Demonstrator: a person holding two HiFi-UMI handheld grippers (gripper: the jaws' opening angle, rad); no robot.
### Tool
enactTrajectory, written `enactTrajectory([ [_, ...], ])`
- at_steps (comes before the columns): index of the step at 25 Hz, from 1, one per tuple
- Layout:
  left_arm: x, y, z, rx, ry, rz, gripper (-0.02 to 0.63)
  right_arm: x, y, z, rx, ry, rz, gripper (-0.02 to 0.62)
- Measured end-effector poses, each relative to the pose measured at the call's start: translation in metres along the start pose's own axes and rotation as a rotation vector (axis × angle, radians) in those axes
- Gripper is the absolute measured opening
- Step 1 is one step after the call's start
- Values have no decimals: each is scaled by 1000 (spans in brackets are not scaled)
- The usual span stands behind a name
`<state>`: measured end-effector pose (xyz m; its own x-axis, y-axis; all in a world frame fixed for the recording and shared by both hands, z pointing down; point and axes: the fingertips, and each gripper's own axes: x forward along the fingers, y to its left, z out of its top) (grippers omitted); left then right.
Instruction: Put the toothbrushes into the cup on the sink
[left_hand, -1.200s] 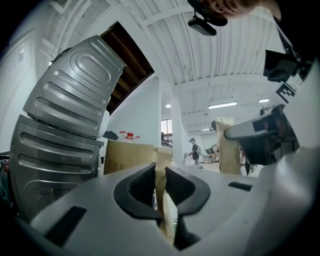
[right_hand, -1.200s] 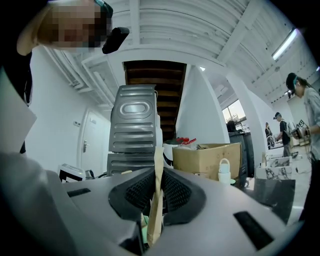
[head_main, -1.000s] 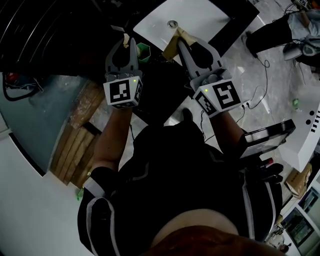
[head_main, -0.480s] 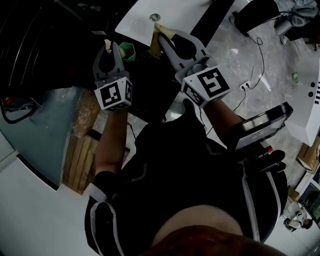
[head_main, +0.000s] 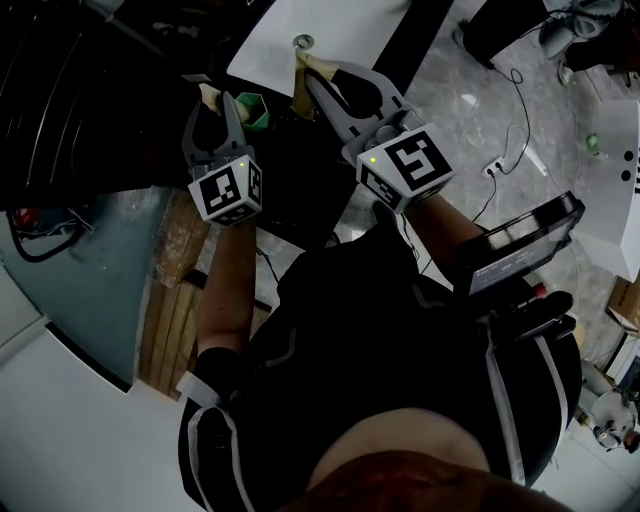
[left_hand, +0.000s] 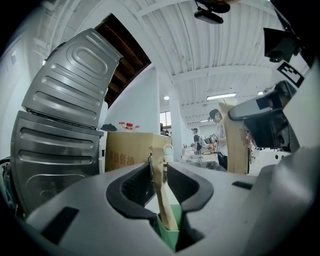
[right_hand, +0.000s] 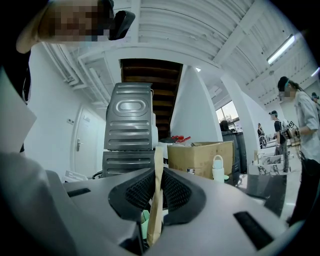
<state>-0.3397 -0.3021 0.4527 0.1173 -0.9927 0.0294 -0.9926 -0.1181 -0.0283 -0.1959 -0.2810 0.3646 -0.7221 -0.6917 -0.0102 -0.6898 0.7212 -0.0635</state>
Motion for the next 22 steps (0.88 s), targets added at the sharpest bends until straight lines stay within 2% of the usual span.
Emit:
enactTrajectory([
  [9, -5, -5, 25, -8, -44, -48, 158, 3, 3, 7, -5, -22, 12, 52],
  [14, -18, 0, 43, -23, -66, -47, 160, 8, 9, 19, -12, -34, 21, 52],
  [19, -30, 3, 45, -76, -56, -38, 158, 8, 9, 20, -24, -40, 32, 52],
  [22, -44, 1, 53, -64, -65, -32, 158, 1, 14, 25, -38, -52, 49, 52],
])
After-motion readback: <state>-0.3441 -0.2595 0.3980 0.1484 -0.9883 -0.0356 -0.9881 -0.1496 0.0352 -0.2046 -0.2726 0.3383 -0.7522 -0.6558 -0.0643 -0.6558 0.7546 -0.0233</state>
